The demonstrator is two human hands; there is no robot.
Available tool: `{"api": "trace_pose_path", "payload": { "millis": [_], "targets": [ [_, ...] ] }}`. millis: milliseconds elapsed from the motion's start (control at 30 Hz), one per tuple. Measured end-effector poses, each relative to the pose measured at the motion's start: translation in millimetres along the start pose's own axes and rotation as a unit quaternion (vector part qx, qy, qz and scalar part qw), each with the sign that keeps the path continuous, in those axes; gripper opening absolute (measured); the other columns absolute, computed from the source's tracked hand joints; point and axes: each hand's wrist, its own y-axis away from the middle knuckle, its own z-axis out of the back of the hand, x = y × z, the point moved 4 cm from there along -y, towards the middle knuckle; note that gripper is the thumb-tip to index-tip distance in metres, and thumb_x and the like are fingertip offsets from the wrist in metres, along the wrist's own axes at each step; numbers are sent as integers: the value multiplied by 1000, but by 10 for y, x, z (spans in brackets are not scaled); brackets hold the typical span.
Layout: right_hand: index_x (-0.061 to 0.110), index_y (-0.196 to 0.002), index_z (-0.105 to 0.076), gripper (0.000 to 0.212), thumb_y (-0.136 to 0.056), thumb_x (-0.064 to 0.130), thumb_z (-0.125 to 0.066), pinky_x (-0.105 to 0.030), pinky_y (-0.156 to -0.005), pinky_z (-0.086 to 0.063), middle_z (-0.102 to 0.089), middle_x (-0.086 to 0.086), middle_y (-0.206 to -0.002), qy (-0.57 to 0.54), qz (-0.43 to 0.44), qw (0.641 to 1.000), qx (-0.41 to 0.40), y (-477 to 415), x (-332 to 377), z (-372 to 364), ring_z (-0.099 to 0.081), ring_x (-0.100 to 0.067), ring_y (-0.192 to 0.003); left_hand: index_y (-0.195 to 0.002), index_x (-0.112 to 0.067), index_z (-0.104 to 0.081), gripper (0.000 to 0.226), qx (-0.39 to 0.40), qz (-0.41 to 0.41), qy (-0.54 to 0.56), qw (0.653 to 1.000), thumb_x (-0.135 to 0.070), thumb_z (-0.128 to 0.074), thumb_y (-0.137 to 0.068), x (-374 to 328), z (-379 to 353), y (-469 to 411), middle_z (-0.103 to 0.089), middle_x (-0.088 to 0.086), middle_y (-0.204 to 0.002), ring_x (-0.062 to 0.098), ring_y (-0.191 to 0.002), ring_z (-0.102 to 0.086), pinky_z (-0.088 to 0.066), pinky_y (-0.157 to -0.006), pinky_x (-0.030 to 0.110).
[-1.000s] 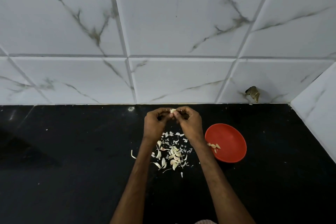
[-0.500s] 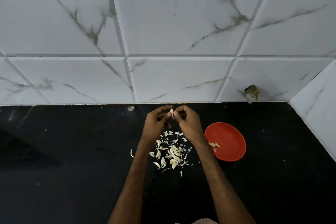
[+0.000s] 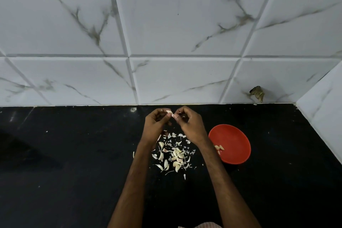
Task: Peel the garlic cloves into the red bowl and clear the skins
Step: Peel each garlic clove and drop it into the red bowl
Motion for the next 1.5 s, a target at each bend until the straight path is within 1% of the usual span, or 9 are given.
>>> {"api": "trace_pose_path", "payload": {
  "millis": [167, 333, 567, 700, 833, 1033, 1167, 1300, 1500],
  "targets": [
    [17, -100, -67, 19, -90, 1, -69, -8, -79, -48, -69, 7, -99, 22, -10, 999, -21, -4, -41, 54, -64, 4, -91, -110, -5, -67, 15, -4, 30, 44, 999, -9, -64, -96, 14, 4, 3, -69, 7, -86, 13, -66, -64, -48, -47, 26],
    [14, -104, -73, 15, -91, 8, -72, -9, -82, -48, -71, 8, -100, 20, 39, 998, -40, 15, 50, -30, -65, 3, -94, -114, -1, -65, 18, 9, 36, 87, 996, -7, -59, -98, -15, -46, 21, -67, 8, -85, 15, -69, -63, -49, -48, 26],
    [13, -90, -73, 8, -89, 20, -75, -28, -78, -56, -73, 9, -85, 30, -3, 995, -100, 10, 21, -23, -68, -3, -82, -108, -1, -64, 15, 30, 8, 66, 997, -13, -61, -98, -18, -38, 24, -72, 7, -88, 15, -72, -66, -53, -49, 28],
    [13, -93, -72, 13, -91, 25, -74, -37, -76, -56, -72, 7, -89, 84, -45, 992, -85, 27, 10, -21, -67, -8, -83, -104, -5, -63, 9, 17, -46, -14, 999, -13, -60, -100, 28, -33, -5, -71, 1, -80, 11, -67, -63, -50, -45, 26],
    [16, -97, -69, 15, -93, 31, -71, -31, -72, -48, -71, 9, -94, 170, -67, 980, -78, 37, 9, 0, -63, -8, -84, -96, -10, -63, 3, 2, -123, -96, 988, -12, -62, -98, 35, -47, -37, -69, -1, -79, 11, -68, -61, -48, -51, 23],
    [17, -99, -64, 9, -100, 24, -60, -35, -72, -51, -68, 8, -93, 210, 13, 978, -12, 50, 134, -25, -64, -13, -84, -94, -15, -58, 14, 34, -119, -168, 978, -18, -51, -105, 27, -38, -54, -60, -10, -73, 3, -65, -51, -43, -63, 23],
    [19, -95, -59, 8, -101, 23, -55, -38, -69, -53, -66, 6, -86, 282, 34, 958, -30, 72, 175, -40, -64, -18, -79, -89, -29, -49, 25, 48, -115, -341, 932, -41, -38, -108, -1, -40, -19, -57, -4, -68, 10, -58, -47, -39, -60, 33],
    [20, -91, -60, 7, -98, 22, -58, -30, -63, -37, -64, 5, -78, 316, 7, 947, -60, 77, 157, -39, -61, -19, -73, -85, -27, -45, 31, 40, -117, -455, 882, -44, -33, -108, -28, -76, -10, -59, -4, -68, 13, -60, -55, -41, -60, 34],
    [25, -79, -59, 18, -96, 21, -63, -33, -64, -51, -63, 12, -67, 201, 31, 979, -1, 61, 117, -13, -60, -6, -64, -73, -16, -50, 38, 94, -74, -324, 938, -29, -41, -108, -27, 14, -29, -50, -9, -59, 11, -58, -44, -38, -64, 37]
  ]
}}
